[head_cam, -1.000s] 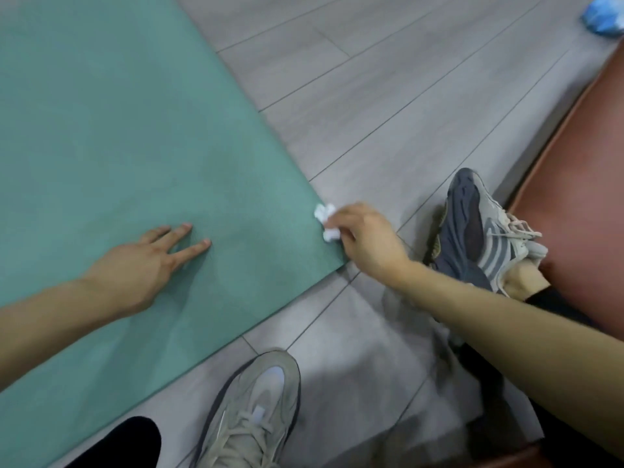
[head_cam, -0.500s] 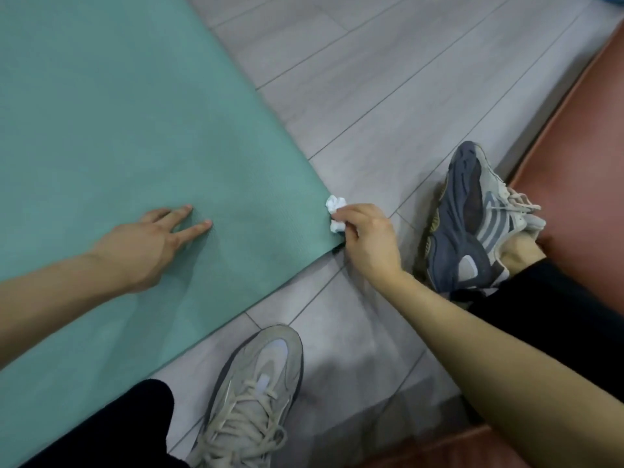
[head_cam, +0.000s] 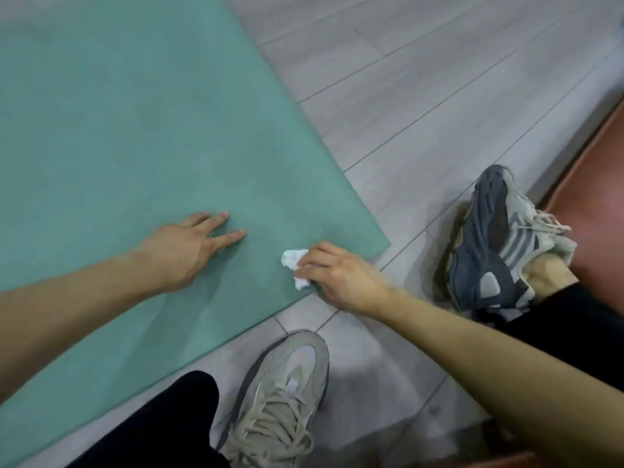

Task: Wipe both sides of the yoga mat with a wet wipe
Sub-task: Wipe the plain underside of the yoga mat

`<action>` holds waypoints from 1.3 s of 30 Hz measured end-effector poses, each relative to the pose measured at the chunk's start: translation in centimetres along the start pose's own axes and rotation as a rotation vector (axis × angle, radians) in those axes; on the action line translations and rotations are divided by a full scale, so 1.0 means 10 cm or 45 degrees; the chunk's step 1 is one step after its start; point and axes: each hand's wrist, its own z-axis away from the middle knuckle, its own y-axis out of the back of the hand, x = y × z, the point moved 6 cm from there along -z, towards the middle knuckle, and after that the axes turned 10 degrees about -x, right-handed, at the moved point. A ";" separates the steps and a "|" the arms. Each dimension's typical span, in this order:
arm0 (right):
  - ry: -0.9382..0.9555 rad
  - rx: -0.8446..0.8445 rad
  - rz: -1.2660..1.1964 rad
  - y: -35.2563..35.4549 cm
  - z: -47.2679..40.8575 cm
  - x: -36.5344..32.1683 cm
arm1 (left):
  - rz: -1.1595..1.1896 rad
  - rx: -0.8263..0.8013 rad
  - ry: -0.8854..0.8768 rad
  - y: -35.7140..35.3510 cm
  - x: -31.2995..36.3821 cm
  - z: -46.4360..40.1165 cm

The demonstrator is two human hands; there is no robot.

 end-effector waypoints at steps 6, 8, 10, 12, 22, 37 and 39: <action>-0.977 0.491 -0.085 0.45 -0.84 1.07 | 0.092 0.102 -0.059 -0.05 -0.12 0.13; -0.773 0.392 -0.196 0.20 -1.35 0.58 | 0.164 0.173 -0.015 -0.11 -0.28 0.21; -0.161 0.092 -0.034 -0.07 -1.67 -0.08 | 0.234 0.186 0.047 -0.18 -0.49 0.28; 0.271 -0.062 0.192 -0.09 -1.76 -0.14 | 0.284 0.148 0.135 -0.28 -0.73 0.36; -0.212 0.091 -0.102 0.07 -2.28 0.18 | 0.417 0.143 0.255 -0.04 -1.01 0.28; -0.328 0.286 0.096 0.90 -2.59 0.86 | 0.694 0.081 0.453 0.27 -1.46 -0.14; -0.133 0.125 0.123 0.67 -2.55 0.70 | 0.693 0.040 0.478 0.24 -1.46 -0.18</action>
